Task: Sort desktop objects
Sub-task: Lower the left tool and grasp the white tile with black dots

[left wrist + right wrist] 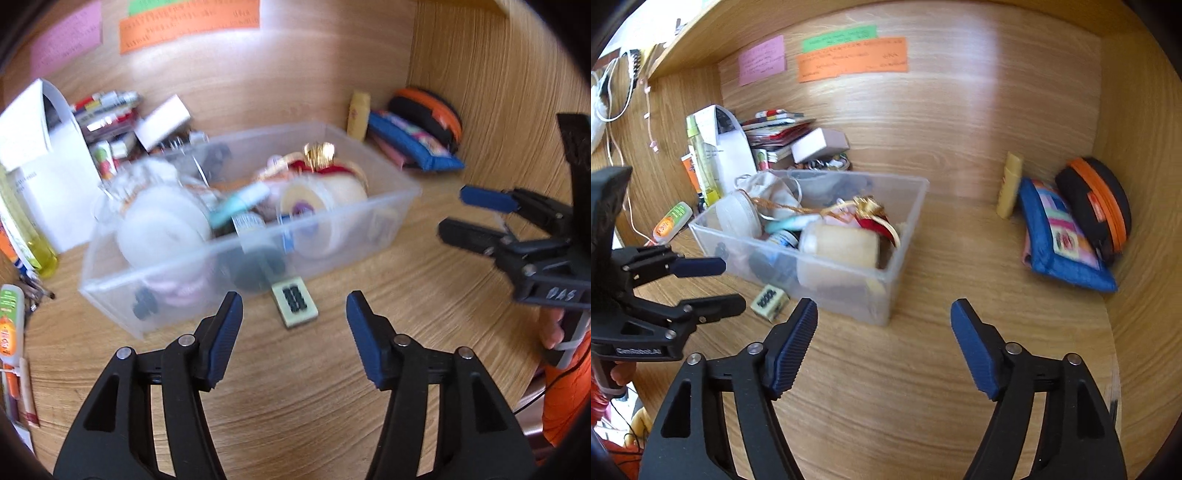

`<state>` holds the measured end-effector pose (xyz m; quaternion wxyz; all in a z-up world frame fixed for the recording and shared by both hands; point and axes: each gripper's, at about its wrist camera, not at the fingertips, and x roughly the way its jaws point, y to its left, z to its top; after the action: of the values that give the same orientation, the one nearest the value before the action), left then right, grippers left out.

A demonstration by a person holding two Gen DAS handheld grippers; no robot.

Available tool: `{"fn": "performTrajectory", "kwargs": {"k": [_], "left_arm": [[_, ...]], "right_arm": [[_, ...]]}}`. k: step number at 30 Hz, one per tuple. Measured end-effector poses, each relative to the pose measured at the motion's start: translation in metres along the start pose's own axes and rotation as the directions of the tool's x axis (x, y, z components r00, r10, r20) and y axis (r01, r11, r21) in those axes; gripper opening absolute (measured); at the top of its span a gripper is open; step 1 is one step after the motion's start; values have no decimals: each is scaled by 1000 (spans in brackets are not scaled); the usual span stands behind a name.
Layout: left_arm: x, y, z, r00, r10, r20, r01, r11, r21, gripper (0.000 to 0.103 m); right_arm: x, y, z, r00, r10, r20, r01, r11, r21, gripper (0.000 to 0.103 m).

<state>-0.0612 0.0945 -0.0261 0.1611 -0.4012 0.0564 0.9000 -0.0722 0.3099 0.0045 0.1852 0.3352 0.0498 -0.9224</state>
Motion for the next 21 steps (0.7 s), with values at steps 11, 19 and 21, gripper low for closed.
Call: {"fn": "performTrajectory", "kwargs": {"k": [11,19,21], "left_arm": [[37,-5,1,995,-30,-100,26,999,-37,55],[44,-13,2,994,-7,-107,7,1000,-5,38],[44,-15,2,995,-1,-104,1,1000,7,31]], "right_arm": [[20,-1,-19,995,66,-76,-66,998,6,72],[35,19,-24,989,33,-143,-45,996,-81,53],[38,20,-25,986,37,-161,-50,996,-78,41]]}}
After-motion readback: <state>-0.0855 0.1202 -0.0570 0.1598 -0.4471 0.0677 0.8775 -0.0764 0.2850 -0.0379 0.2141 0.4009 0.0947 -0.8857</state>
